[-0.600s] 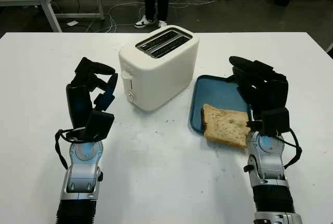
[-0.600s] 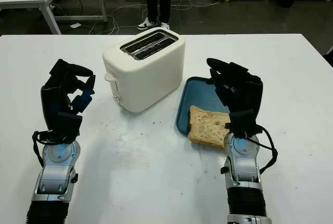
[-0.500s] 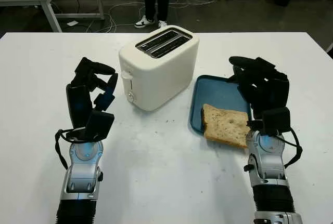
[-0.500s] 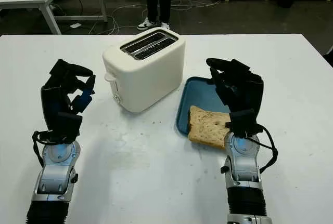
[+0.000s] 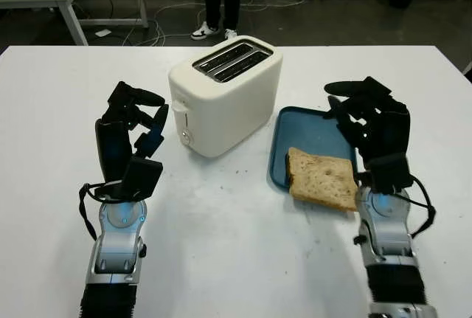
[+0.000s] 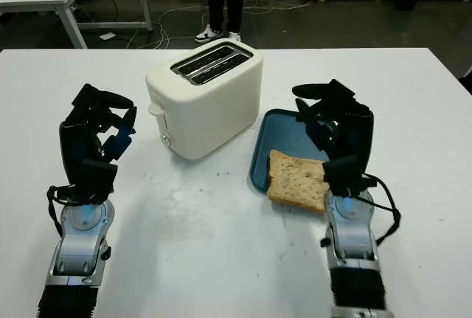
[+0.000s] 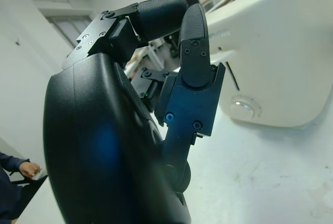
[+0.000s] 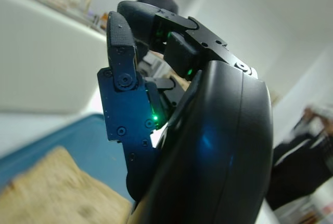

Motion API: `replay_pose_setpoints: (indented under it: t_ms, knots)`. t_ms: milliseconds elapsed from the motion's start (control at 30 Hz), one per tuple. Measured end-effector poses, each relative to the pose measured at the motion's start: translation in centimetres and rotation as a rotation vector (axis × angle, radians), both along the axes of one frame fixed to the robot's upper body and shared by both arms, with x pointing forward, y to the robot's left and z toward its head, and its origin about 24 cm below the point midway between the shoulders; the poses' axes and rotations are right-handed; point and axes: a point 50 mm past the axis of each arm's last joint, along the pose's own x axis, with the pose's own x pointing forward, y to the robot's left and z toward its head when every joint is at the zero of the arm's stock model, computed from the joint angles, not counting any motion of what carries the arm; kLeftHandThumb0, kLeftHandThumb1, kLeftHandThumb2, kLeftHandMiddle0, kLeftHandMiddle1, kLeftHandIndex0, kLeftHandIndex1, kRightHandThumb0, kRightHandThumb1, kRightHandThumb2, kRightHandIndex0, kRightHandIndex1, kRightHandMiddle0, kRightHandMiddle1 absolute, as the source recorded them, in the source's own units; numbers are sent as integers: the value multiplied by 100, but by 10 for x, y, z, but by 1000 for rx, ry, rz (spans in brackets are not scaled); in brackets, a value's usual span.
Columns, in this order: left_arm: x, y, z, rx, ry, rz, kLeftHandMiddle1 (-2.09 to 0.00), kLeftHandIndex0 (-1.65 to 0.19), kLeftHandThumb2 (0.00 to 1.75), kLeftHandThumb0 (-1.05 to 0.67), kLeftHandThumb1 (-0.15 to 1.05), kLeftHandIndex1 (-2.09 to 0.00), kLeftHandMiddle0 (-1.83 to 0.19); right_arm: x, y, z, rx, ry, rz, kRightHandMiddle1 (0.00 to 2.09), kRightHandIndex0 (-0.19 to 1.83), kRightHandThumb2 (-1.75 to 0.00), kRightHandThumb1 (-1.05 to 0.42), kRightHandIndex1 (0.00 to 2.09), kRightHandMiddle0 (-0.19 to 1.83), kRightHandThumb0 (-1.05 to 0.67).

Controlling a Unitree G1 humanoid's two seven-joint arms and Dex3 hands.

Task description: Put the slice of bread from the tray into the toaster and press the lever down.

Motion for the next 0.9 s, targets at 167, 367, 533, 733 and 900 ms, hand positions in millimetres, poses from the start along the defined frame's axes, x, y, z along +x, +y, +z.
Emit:
replay_pose_setpoints:
  t_ms: [167,367,533,733,900]
  knots:
    - [0,1,0,-3,-2,1,-175,-51,32,-42,92,-158,-67,-29,-17,-5,-358,53,-23,1,68,0,-89,26,74,-53]
    - [0,1,0,-3,-1,1,-175,-51,32,-42,92,-158,-68,-61,-19,-11,-716,148,58,0,39,0,-87,1,39,-73]
    - [0,1,0,-3,-1,1,-175,-52,32,-41,92,-157,-67,-67,-19,-21,-901,208,69,0,20,0,-87,0,22,-83]
    - [0,1,0,-4,-1,1,-175,-52,32,-41,92,-158,-68,-66,-16,-34,-1040,311,68,0,3,-1,-90,0,7,-93]
    - [0,1,0,-4,-1,1,-175,-52,33,-41,92,-158,-68,-62,-13,-52,-1128,354,65,1,1,0,-88,0,4,-91]
